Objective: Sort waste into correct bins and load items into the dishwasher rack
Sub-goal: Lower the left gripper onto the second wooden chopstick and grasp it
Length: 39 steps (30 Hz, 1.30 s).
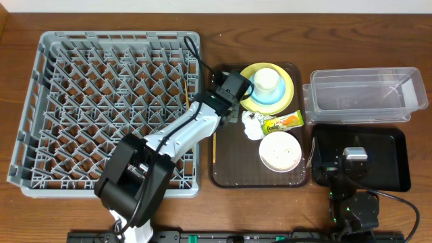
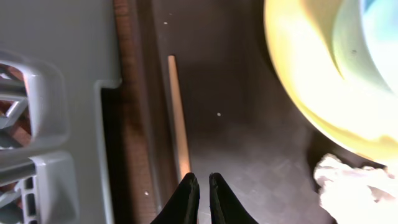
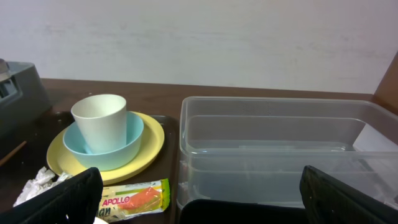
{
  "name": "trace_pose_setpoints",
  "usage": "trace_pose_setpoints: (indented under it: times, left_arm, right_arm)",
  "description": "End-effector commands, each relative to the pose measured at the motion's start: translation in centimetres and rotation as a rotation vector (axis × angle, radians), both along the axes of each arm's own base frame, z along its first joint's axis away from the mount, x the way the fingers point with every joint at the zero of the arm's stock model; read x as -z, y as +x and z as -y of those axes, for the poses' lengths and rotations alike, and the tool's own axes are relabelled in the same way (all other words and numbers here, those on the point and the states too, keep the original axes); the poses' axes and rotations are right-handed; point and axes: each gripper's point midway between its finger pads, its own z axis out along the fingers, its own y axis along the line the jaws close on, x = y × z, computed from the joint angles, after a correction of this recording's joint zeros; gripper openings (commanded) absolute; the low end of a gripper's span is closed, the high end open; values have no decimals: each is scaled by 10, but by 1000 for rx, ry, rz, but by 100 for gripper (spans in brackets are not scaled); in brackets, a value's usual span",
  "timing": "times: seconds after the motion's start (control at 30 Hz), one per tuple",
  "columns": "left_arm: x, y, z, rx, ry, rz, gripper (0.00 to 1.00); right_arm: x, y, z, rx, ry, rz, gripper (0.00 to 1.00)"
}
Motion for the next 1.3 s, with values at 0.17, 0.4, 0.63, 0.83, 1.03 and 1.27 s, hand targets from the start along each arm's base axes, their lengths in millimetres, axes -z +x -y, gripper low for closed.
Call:
trace_pose_setpoints:
  times: [0.17, 0.4, 0.63, 0.83, 1.03, 1.27]
  left_arm:
    - [2, -3, 0, -14, 103, 55, 11]
    - [5, -5, 1, -11, 112, 53, 6]
    - [28, -4, 1, -9, 135, 26, 7]
    - [22, 4, -12, -46, 202, 79, 7]
    - [24, 4, -12, -45, 204, 76, 9]
    - [36, 5, -11, -44, 212, 68, 15]
  right_arm:
    - [2, 0, 2, 7, -5, -5, 99]
    - [2, 0, 2, 7, -5, -5, 99]
    - [2, 0, 2, 7, -5, -5, 99]
    - [2, 0, 2, 7, -5, -5, 99]
    - [2, 0, 2, 7, -5, -5, 99]
    - [2, 0, 2, 7, -5, -5, 99]
